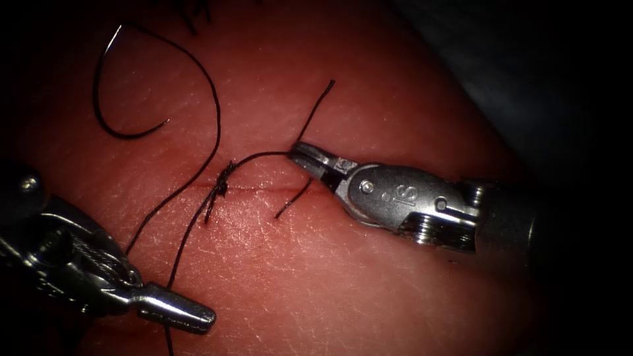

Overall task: Wound Closure
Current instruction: Use the right gripper to hand over more suture to the left

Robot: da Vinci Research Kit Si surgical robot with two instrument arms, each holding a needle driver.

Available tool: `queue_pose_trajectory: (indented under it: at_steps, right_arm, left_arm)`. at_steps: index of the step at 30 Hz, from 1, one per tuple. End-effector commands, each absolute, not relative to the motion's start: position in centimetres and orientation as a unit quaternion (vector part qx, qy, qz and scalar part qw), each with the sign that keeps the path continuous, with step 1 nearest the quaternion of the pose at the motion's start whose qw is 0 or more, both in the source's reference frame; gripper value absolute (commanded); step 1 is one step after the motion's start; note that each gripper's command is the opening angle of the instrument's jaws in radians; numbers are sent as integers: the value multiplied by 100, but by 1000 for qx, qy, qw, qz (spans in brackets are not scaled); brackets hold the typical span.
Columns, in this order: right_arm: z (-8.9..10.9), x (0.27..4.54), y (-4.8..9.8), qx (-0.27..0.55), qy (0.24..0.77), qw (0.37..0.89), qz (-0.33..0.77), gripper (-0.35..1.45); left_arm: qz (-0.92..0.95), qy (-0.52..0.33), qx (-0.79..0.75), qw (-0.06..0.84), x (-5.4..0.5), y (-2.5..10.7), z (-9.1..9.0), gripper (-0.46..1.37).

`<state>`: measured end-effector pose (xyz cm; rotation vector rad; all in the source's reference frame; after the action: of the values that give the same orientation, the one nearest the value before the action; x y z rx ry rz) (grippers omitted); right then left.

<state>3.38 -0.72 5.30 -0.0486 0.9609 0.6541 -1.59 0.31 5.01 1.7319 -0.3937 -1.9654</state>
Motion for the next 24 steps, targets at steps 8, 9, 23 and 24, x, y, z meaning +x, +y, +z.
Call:
queue_pose_trajectory:
  at_steps: [8,9,23,24]
  right_arm:
    - [503,347,-92,-9,464,834,299,-35]
    - [500,349,-95,-6,465,834,297,-35]
    - [466,371,-117,7,475,831,289,5]
    - [466,370,-117,7,475,831,289,17]
  left_arm:
    - [-728,-152,627,231,-133,50,498,-35]
    - [-729,-152,626,231,-132,51,498,-35]
    - [-735,-155,620,227,-115,61,509,-35]
    - [-736,-155,619,227,-113,62,510,-35]
